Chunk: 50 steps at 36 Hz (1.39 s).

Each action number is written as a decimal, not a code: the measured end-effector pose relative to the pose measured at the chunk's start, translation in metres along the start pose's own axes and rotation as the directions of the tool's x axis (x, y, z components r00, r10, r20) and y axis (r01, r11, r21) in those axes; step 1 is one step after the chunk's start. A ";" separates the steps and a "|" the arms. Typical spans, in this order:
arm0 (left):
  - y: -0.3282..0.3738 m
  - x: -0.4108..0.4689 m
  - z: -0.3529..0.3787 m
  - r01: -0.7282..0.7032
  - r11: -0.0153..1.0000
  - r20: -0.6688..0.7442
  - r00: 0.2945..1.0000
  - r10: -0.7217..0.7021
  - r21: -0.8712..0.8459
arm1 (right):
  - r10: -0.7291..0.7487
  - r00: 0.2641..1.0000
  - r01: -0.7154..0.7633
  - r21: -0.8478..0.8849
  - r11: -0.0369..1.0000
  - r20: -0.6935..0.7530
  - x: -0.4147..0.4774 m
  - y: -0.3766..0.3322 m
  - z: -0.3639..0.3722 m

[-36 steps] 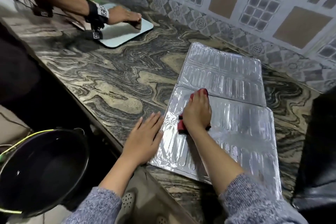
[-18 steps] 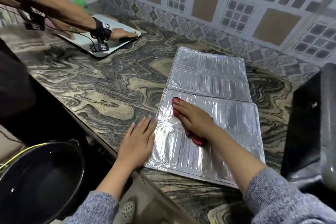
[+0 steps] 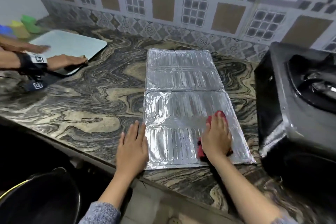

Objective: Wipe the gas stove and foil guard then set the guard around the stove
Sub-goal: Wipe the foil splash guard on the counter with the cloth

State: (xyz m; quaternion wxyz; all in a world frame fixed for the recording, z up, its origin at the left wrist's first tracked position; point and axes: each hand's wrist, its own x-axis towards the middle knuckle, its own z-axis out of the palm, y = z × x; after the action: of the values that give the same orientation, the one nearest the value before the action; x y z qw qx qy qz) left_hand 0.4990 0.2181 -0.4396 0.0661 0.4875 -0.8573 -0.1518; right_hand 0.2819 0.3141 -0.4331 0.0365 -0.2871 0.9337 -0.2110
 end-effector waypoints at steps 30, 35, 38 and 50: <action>-0.041 -0.024 -0.014 -0.271 0.947 0.046 0.958 0.283 -0.172 | -0.273 0.956 0.267 0.064 0.961 0.110 -0.067 -0.098 0.040; -0.040 -0.025 -0.014 -0.262 0.949 0.038 0.961 0.273 -0.178 | -0.387 0.910 0.376 0.097 0.921 0.150 -0.079 -0.103 0.044; -0.040 -0.026 -0.014 -0.257 0.950 0.041 0.963 0.268 -0.177 | -0.438 0.880 0.428 0.097 0.899 0.184 -0.087 -0.105 0.043; -0.037 -0.026 -0.013 -0.219 0.955 0.035 0.972 0.230 -0.198 | -0.555 0.805 0.537 0.141 0.832 0.211 -0.117 -0.087 0.030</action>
State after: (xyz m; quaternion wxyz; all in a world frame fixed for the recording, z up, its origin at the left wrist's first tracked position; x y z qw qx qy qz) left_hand 0.5458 0.2200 -0.4385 0.1049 0.3736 -0.8900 -0.2395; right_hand 0.4302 0.3018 -0.4305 0.0989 -0.5655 0.7913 -0.2102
